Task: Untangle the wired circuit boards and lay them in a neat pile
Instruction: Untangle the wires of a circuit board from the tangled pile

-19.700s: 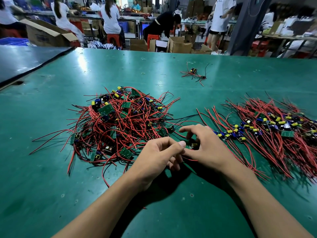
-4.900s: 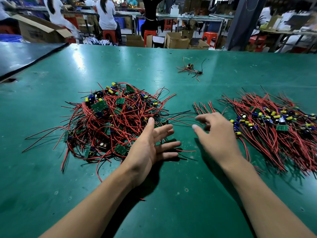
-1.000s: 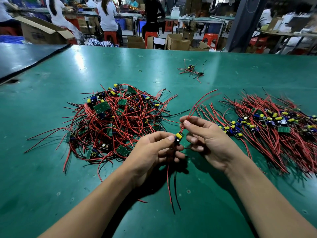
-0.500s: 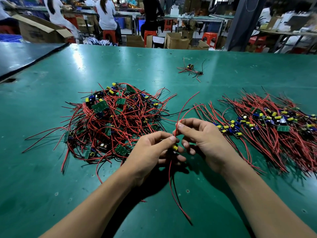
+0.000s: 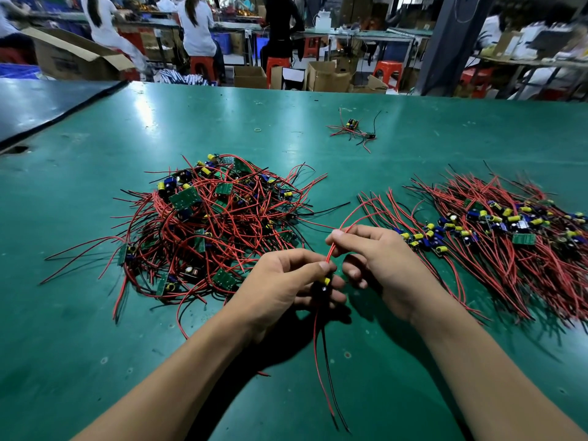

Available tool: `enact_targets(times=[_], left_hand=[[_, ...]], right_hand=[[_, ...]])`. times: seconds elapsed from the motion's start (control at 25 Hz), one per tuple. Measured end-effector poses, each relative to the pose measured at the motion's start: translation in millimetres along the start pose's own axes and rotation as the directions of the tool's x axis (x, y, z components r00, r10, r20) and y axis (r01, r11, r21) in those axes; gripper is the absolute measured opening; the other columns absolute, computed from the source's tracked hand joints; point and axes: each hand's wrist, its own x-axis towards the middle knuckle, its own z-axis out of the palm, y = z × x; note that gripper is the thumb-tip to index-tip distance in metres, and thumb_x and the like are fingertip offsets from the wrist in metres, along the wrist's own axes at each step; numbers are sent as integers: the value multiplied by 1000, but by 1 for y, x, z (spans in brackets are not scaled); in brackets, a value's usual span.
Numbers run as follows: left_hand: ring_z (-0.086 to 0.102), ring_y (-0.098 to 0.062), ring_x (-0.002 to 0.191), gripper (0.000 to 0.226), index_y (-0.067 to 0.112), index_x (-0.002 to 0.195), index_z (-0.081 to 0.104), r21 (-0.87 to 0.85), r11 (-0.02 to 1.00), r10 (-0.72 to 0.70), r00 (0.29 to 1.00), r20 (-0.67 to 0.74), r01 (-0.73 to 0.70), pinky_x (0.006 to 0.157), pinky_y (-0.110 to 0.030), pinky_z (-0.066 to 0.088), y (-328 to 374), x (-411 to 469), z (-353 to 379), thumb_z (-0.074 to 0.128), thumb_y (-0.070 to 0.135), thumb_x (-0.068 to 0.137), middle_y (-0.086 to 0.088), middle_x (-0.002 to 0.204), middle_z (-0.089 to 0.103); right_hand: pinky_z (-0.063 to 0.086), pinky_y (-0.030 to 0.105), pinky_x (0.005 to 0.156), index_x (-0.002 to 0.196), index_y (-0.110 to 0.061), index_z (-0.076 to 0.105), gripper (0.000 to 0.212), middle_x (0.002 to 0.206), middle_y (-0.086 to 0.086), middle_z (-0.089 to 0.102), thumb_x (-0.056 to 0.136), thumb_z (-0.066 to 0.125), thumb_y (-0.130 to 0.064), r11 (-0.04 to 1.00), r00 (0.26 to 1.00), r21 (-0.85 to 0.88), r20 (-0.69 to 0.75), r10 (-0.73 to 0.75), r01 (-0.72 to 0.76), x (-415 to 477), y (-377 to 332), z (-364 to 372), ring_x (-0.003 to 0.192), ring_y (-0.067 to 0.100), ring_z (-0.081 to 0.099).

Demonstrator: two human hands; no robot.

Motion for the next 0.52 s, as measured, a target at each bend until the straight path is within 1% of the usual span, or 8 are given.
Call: enact_targets(times=[0.12,0.2,0.28,0.32,0.4,0.44,0.52], left_hand=[[71,-28,65,8,2,90,66,-19,1000,-8,1000,-12,8,61,-32,59,-1,0,0,59,5,92,-21,80,72],[70,-27,62,11,3,86,68,-29,1000,-8,1000,-16,8,61,-32,59,-1,1,0,58,3,91,-22,79,71],[68,-27,59,16,5,83,69,-38,999,-9,1000,-16,9,61,-32,59,-1,2,0,56,1,92,-23,78,71],[67,-27,57,19,6,81,69,-43,999,-9,1000,-15,8,60,-32,57,-1,3,0,54,1,92,-23,77,70],[65,-26,54,28,10,76,71,-46,999,-3,1000,-11,2,58,-30,56,-1,3,0,51,0,93,-22,75,70],[64,-25,53,32,12,74,72,-38,999,0,1000,-9,0,57,-29,56,-1,3,1,50,1,94,-22,74,69],[62,-25,52,33,12,74,73,-13,1000,4,1000,-6,-4,55,-29,55,-2,2,2,50,3,95,-20,72,69]], right_hand=[[33,19,36,86,-8,57,17,67,1,65,100,59,-18,998,999,45,35,36,-38,2,1,0,42,11,45],[35,20,37,90,-8,53,17,65,0,64,99,59,-20,998,997,59,78,8,-13,2,2,0,43,11,47],[37,19,37,93,-10,52,17,61,-3,60,95,65,-22,998,993,50,112,-42,37,1,3,-1,43,10,47],[37,19,37,94,-11,55,17,62,-3,61,92,67,-23,998,989,12,130,-67,66,0,4,0,43,9,47],[37,20,39,98,-14,67,13,66,-2,62,91,70,-25,991,982,-88,170,-82,98,-1,9,2,44,9,47],[36,21,42,100,-17,72,13,65,0,61,92,70,-26,990,979,-105,188,-73,94,-1,11,3,44,10,45],[33,22,46,105,-18,75,19,61,3,56,92,69,-31,994,976,-87,214,-48,68,-3,13,4,45,12,44]])
